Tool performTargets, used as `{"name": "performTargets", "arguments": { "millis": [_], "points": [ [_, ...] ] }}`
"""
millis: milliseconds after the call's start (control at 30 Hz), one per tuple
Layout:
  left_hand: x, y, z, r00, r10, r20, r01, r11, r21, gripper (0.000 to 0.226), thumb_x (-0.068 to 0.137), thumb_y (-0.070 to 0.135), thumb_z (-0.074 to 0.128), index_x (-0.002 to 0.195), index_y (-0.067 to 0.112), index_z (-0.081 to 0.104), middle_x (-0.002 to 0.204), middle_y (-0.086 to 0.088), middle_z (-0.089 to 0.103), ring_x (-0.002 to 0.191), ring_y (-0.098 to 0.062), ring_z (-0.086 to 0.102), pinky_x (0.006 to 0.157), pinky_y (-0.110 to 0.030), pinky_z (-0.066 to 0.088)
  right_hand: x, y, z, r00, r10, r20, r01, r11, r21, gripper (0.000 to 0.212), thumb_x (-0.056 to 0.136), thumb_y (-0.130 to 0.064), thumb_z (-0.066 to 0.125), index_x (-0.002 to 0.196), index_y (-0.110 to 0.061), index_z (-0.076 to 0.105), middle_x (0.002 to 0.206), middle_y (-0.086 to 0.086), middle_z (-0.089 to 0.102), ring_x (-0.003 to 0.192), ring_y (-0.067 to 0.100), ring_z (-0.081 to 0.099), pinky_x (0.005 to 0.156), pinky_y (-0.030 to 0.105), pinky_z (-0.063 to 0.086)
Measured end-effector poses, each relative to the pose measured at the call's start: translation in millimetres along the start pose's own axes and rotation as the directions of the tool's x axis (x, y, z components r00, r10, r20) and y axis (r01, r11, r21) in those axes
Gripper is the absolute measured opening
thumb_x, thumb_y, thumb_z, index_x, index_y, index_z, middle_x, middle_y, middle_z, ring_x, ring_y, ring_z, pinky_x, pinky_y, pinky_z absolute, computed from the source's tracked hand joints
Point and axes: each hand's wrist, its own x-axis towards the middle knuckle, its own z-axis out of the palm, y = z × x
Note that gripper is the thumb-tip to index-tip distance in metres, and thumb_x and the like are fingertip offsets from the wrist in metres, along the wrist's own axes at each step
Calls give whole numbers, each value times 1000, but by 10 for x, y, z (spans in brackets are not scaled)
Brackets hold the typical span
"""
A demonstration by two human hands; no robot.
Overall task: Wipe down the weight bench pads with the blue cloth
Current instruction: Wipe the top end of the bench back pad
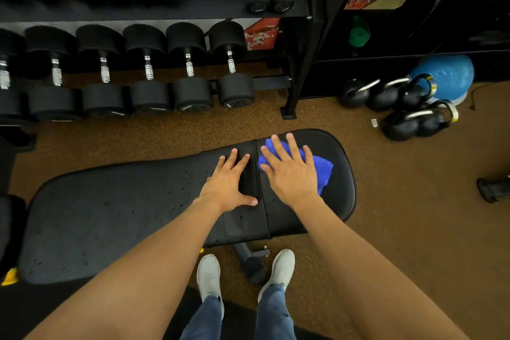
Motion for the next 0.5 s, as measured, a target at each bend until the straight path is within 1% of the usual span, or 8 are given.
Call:
{"name": "performTargets", "arguments": {
  "millis": [33,100,167,267,333,433,467,500],
  "points": [
    [-22,-11,15,1000,-3,-16,2,1000,-9,124,72,57,84,161,40,-1,169,8,-17,156,-25,-11,121,-61,22,-77,30,26,998,-58,19,59,998,-19,55,106,-52,20,158,-36,21,169,-6,8,155,27,-4,121,56,11],
    [-49,-28,33,1000,5,-26,-6,1000,-31,121,74,57,82,161,39,1,169,7,-15,156,-24,-9,124,-55,20,-134,178,-3,996,-78,43,79,997,-26,55,106,-54,21,158,-38,19,169,-8,9,155,27,-3,122,55,10],
    [-43,-28,15,1000,0,-18,-1,999,-38,120,74,56,83,162,39,2,169,7,-13,157,-24,-9,124,-52,19,33,251,-55,999,-29,27,30,999,-39,55,106,-52,20,159,-38,17,169,-8,6,155,28,-6,122,56,8],
    [-40,6,-2,1000,-22,-9,22,999,-28,120,75,54,83,161,39,2,170,7,-12,157,-23,-8,122,-51,21,414,76,-146,997,71,32,-72,997,27,55,107,-50,18,159,-35,15,169,-5,2,154,29,-12,122,57,5],
    [-68,23,5,999,-35,-5,35,999,-34,119,76,53,83,161,40,2,169,7,-13,157,-23,-8,122,-51,21,444,-36,-125,999,14,30,-15,999,28,54,107,-50,17,159,-35,17,169,-5,3,154,29,-12,122,57,5],
    [-89,24,12,999,-45,2,45,998,-54,120,75,53,83,161,41,2,169,7,-13,157,-24,-7,123,-53,22,-15,43,3,989,-143,22,144,989,-28,53,107,-52,21,157,-37,24,168,-7,11,155,27,-3,122,55,10],
    [-89,29,4,999,-43,-1,43,997,-58,120,75,54,84,161,41,2,169,8,-13,157,-24,-7,123,-54,22,-214,126,46,986,-167,16,167,985,-49,52,106,-53,22,157,-38,27,168,-8,14,155,27,1,121,54,12],
    [-87,36,-9,999,-45,1,45,997,-61,120,75,53,84,161,41,2,169,8,-13,157,-24,-7,123,-54,22,-372,240,61,987,-159,22,160,985,-58,53,106,-54,21,156,-39,28,167,-9,17,155,27,5,121,54,14]
  ]
}}
